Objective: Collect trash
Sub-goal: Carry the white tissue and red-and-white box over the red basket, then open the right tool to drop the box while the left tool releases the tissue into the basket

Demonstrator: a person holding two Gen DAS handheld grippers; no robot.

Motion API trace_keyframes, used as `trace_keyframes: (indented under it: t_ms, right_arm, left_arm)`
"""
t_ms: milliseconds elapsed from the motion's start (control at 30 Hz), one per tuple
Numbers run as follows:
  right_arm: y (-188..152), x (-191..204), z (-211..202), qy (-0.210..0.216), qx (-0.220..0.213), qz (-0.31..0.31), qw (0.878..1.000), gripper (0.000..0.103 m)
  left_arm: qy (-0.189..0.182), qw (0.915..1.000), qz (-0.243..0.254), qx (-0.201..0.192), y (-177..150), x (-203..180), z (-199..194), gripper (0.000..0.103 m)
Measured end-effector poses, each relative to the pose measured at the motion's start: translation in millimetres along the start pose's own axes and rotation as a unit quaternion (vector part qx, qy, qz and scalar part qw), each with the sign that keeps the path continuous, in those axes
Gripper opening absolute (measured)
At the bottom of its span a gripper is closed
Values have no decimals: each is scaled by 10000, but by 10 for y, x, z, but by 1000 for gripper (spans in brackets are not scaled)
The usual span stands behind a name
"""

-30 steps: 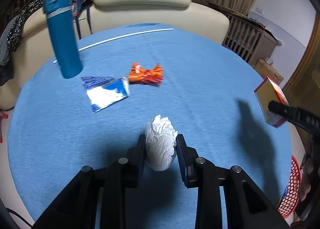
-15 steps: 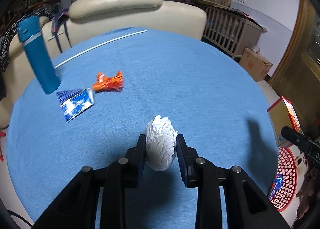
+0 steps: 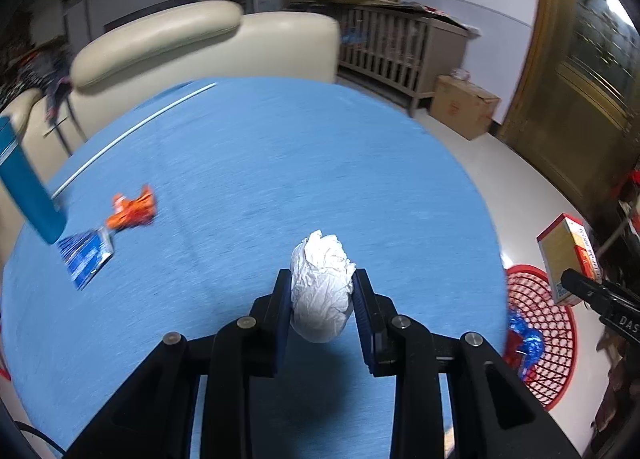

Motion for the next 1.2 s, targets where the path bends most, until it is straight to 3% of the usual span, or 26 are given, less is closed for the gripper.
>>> trace_keyframes:
  t_ms: [500, 767, 1200]
  right_arm:
    - [-324, -783, -86, -450, 265, 449, 9976, 58]
    - [-424, -923, -71, -528, 333, 545, 9966, 58]
    - [-458, -936, -57, -539, 353, 559, 9964, 58]
  left_arm:
    - [-754, 9905, 1141, 113, 67, -1202, 50, 31]
    - [-871, 9853, 1462, 173, 27, -1490, 83, 31]
    - [-916, 9829, 1579, 222, 3, -1587, 121, 31]
Point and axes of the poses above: each gripper's, at about its wrist camera, not at the fingertips, and z roughly the way its jaws point, x to its left, y to its top, the point moved 7 cm from there along z, roughly the way its jaws point, and after that the axes turned 4 degrees about x, right-handed, at the moved point
